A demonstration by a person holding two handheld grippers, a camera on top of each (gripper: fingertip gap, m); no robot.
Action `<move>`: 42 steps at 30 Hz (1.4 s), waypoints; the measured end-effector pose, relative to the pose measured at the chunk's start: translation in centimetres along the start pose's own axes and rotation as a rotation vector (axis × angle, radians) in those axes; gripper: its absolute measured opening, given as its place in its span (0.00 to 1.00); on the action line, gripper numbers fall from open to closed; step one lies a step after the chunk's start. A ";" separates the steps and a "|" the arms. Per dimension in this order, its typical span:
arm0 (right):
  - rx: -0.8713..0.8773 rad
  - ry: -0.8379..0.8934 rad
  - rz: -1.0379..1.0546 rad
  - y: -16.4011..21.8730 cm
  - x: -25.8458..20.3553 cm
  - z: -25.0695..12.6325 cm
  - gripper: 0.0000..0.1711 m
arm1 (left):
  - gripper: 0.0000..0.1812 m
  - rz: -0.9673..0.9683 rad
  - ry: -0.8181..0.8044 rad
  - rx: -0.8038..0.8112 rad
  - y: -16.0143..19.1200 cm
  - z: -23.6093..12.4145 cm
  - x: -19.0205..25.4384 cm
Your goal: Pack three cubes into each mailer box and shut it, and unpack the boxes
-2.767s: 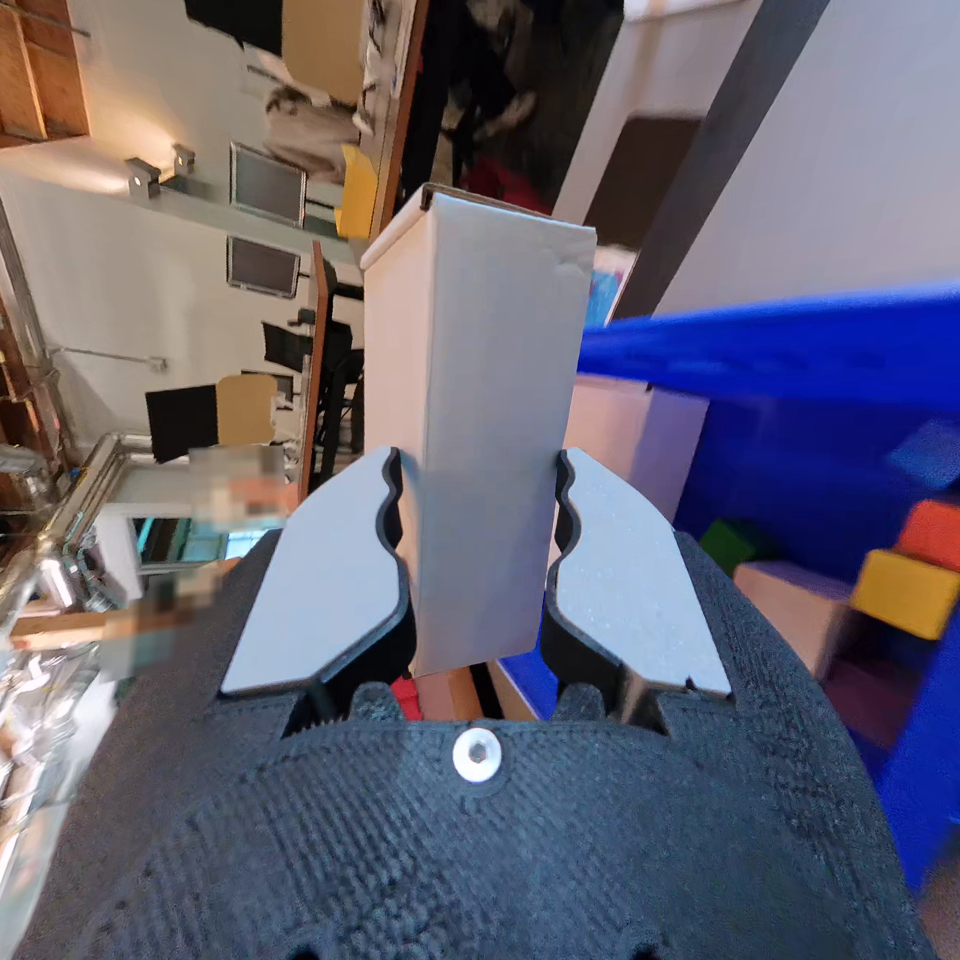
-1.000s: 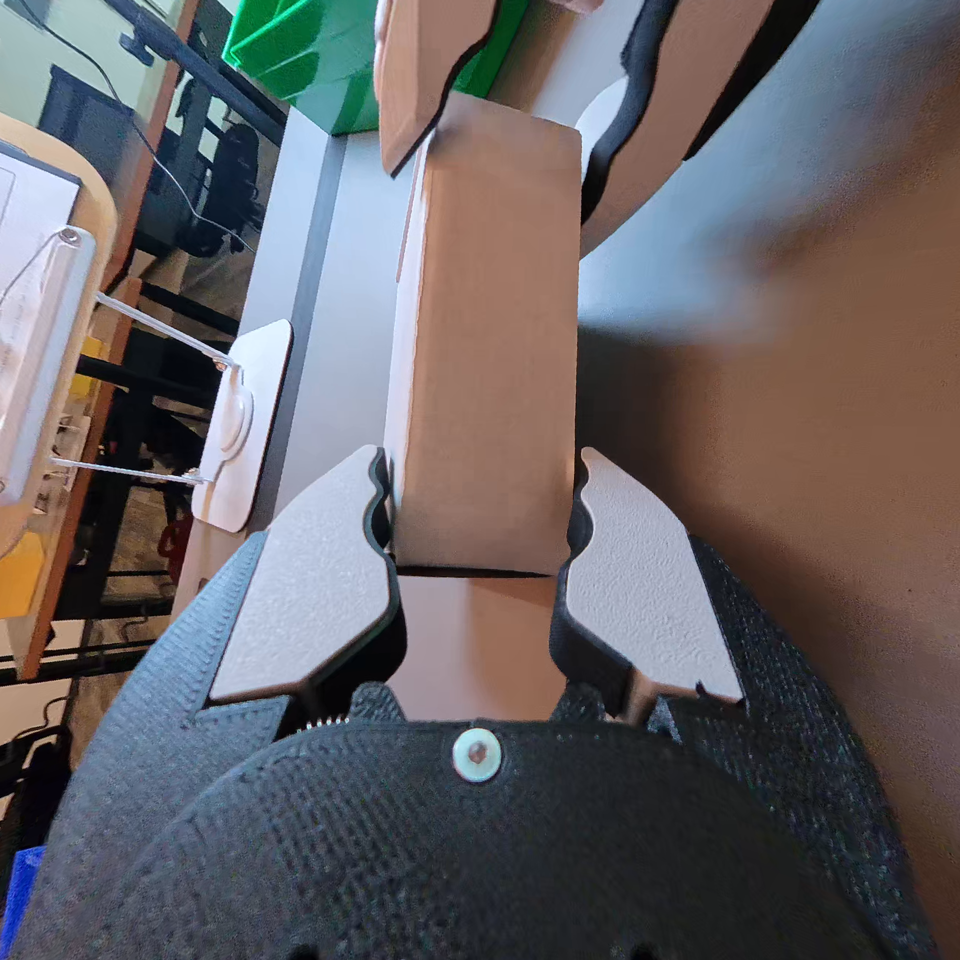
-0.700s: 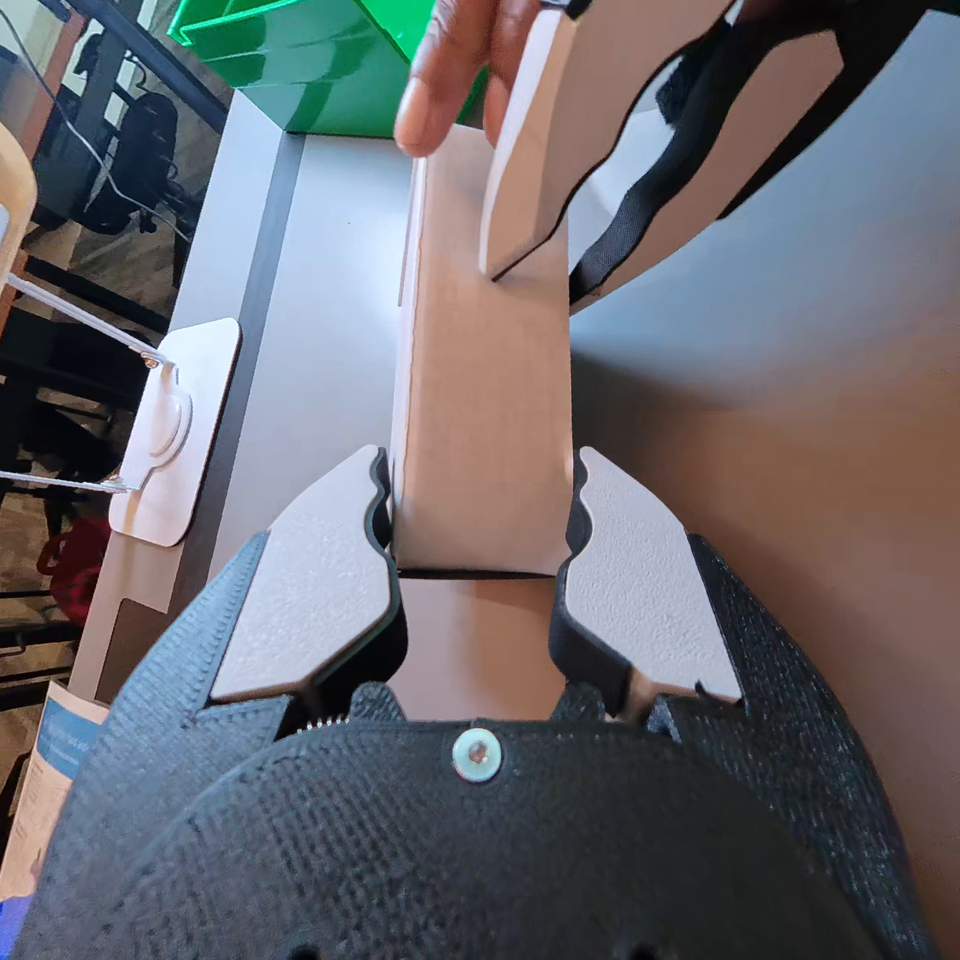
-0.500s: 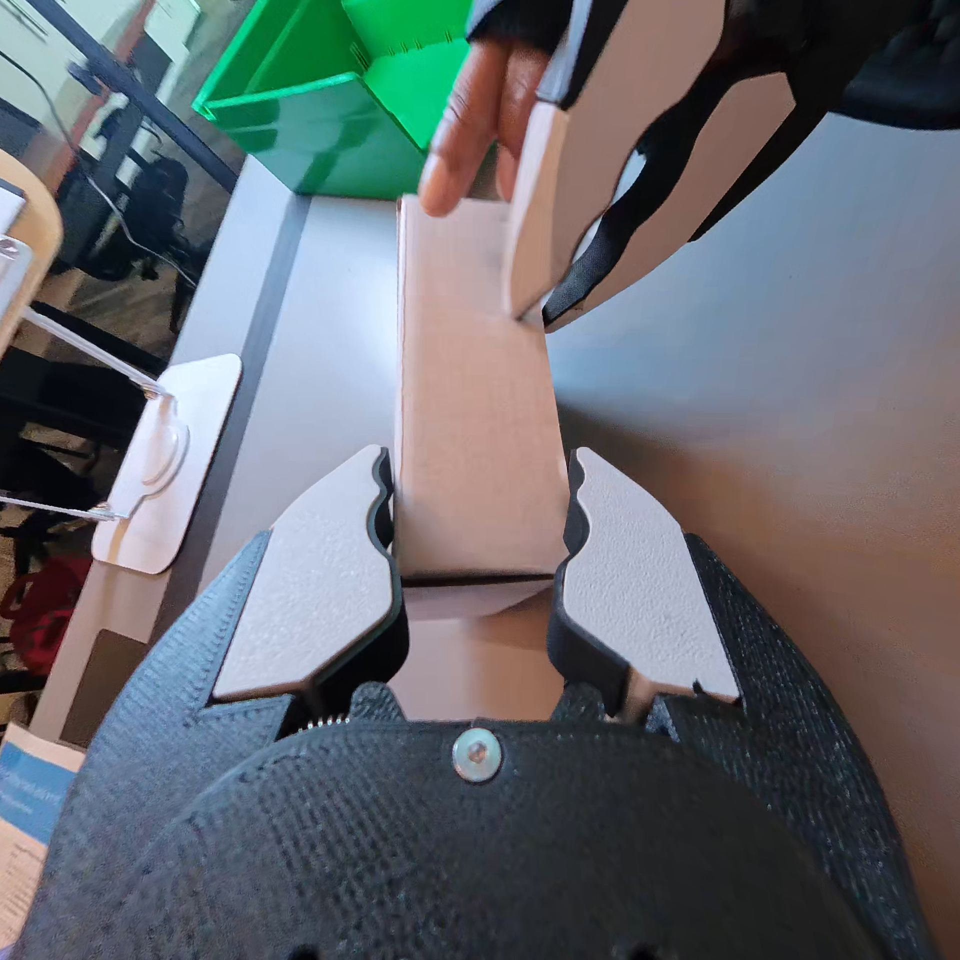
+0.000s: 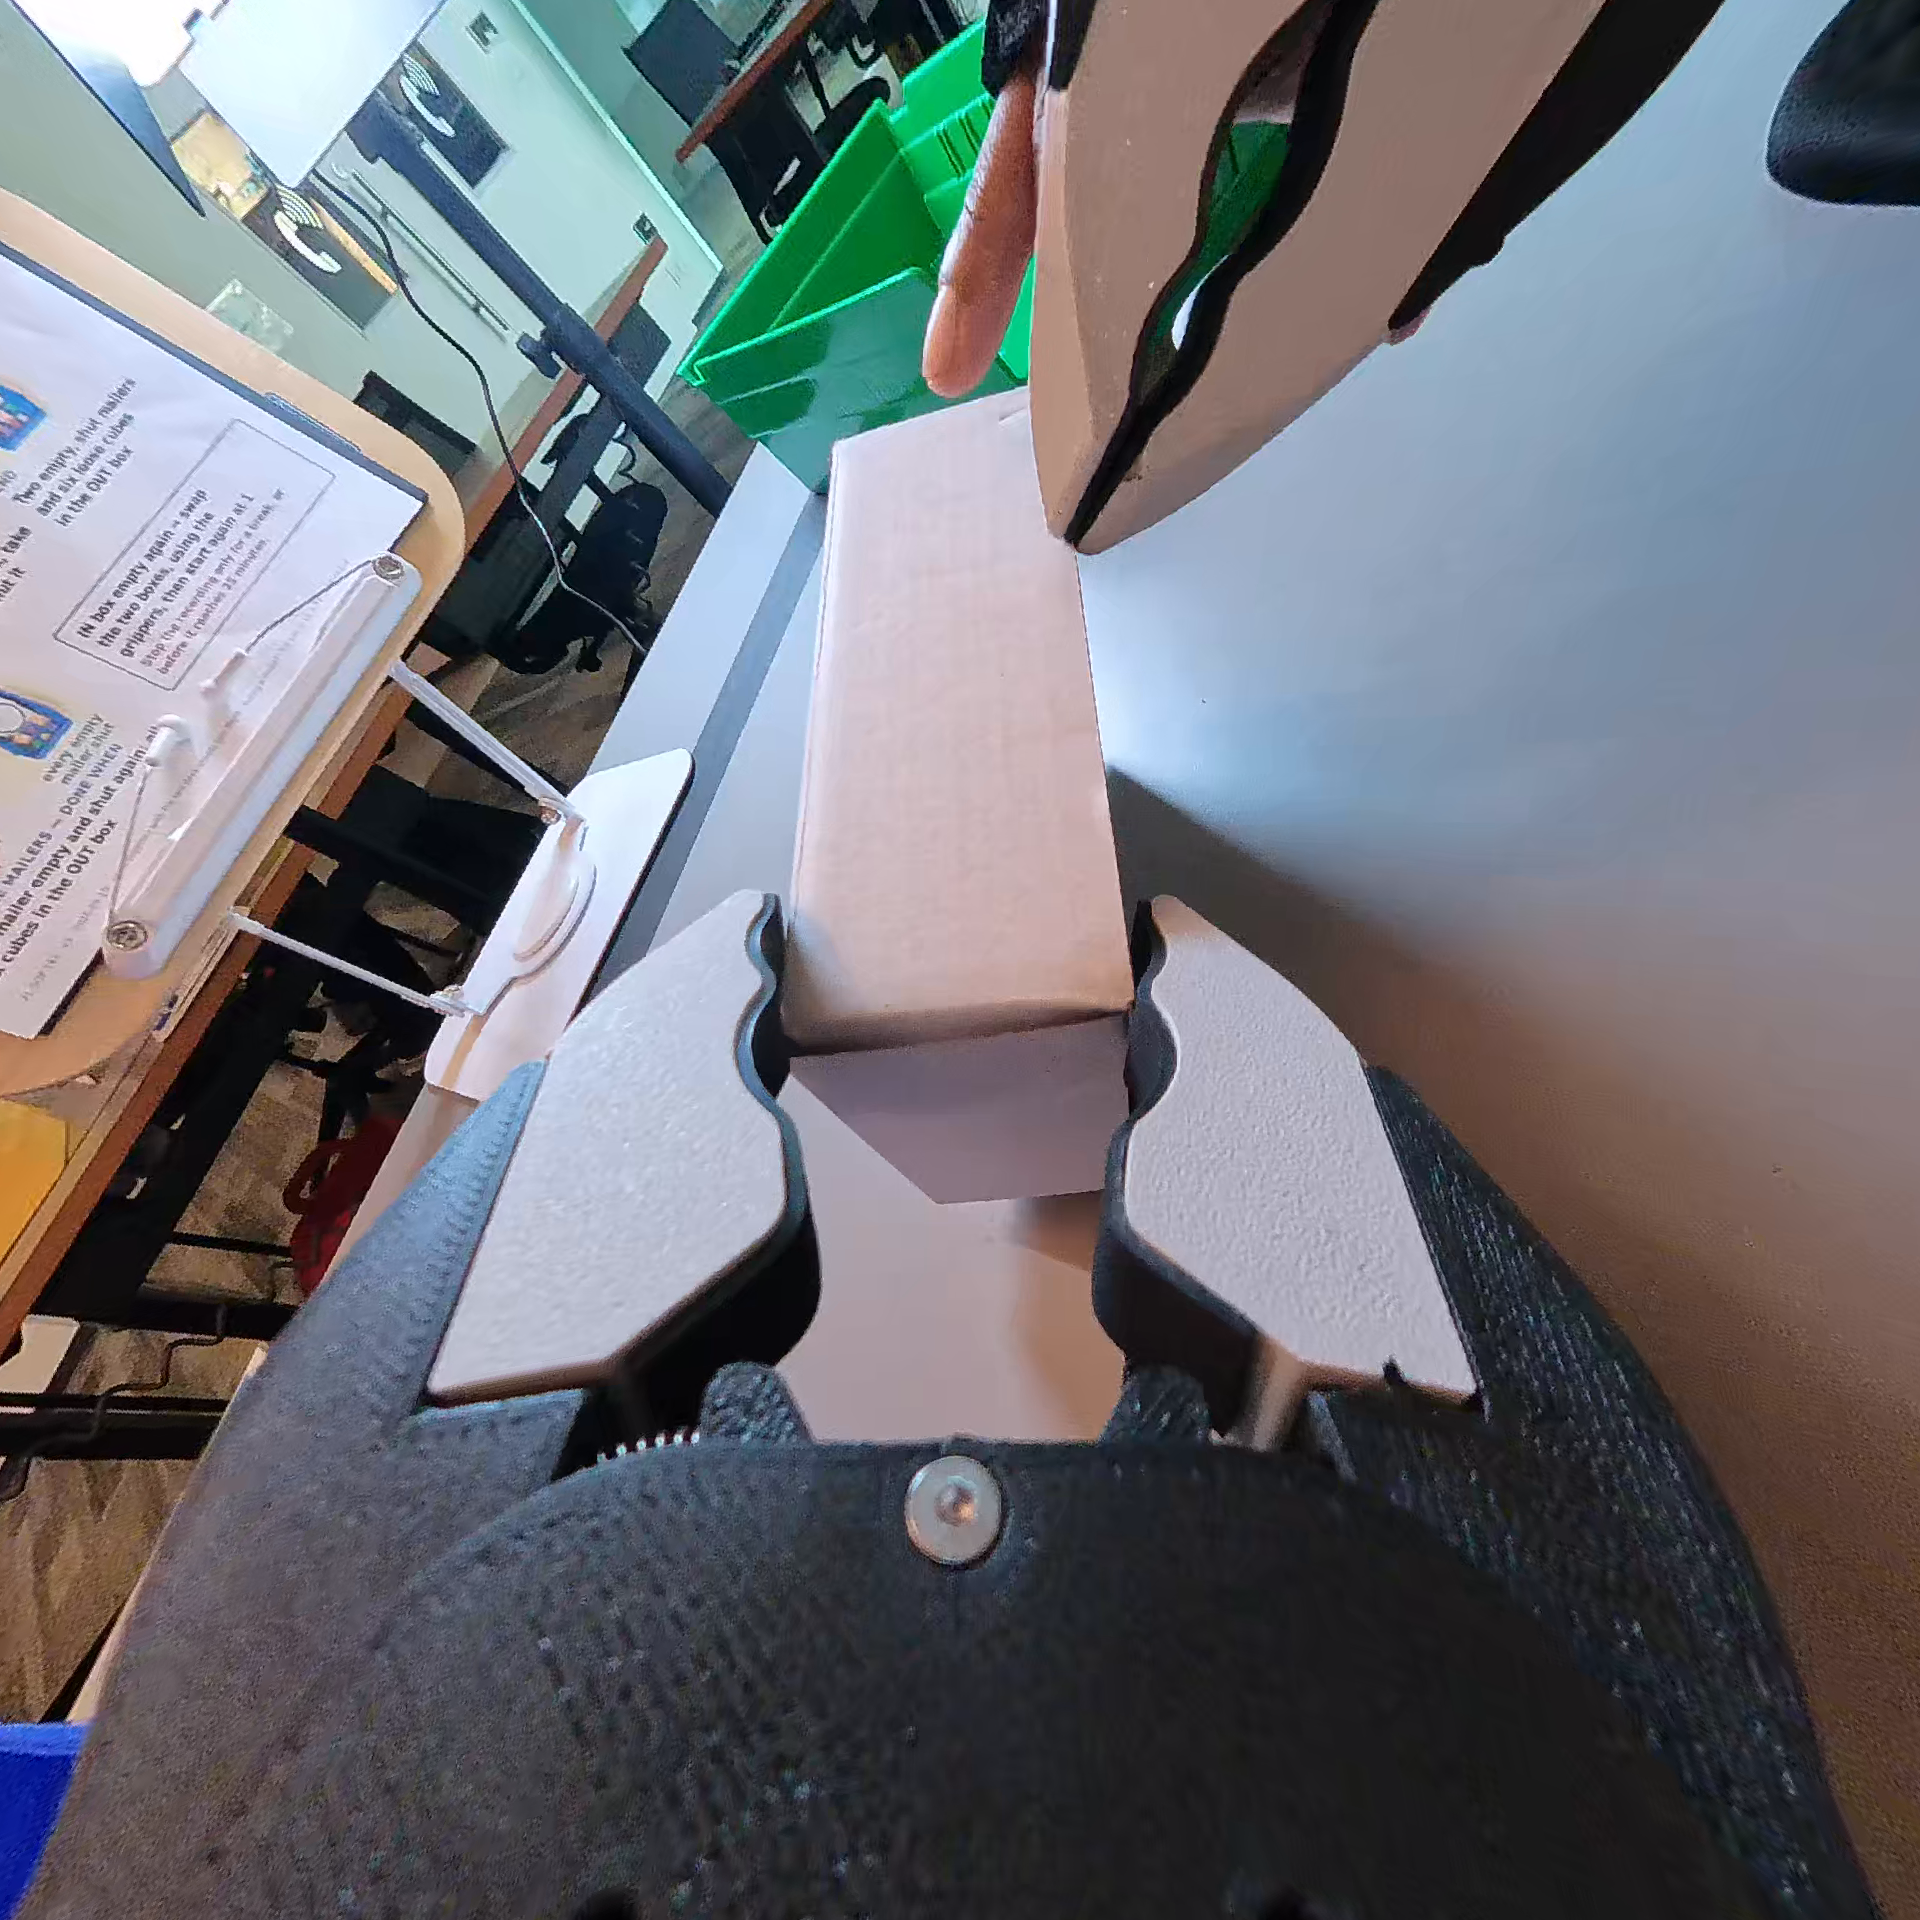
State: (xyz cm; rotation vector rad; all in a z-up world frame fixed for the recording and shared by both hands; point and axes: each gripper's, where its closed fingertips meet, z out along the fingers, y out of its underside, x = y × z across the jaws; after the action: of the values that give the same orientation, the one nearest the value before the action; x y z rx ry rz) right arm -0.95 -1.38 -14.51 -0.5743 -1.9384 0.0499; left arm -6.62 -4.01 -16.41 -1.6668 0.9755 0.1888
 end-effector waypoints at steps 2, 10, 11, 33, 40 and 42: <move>0.025 -0.014 0.055 -0.2 0.1 -0.3 0.00 | 0.35 -0.019 0.030 -0.003 -0.1 -0.1 0.1; 0.058 -0.029 0.111 -0.7 1.1 -1.2 0.00 | 0.35 -0.143 0.133 0.003 -0.3 -0.1 0.7; 0.057 -0.033 0.111 -0.7 1.1 -1.3 0.00 | 0.35 -0.147 0.137 0.002 -0.3 -0.1 0.7; 0.022 -0.090 0.045 -1.0 -0.2 0.0 0.04 | 0.47 -0.521 0.230 0.147 -0.6 -0.1 0.7; 0.032 -0.067 0.078 -0.8 -0.1 -0.3 0.08 | 0.48 -0.564 0.176 0.166 0.1 -0.4 -0.4; 0.033 -0.053 0.089 -0.8 0.2 -0.5 0.10 | 0.46 -0.554 0.157 0.166 0.3 -0.6 -0.8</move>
State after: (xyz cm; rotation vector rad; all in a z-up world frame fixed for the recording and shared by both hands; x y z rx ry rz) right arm -0.87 -2.11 -13.94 -0.6433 -1.9584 0.1546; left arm -7.52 -4.16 -15.99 -1.7485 0.5900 -0.3871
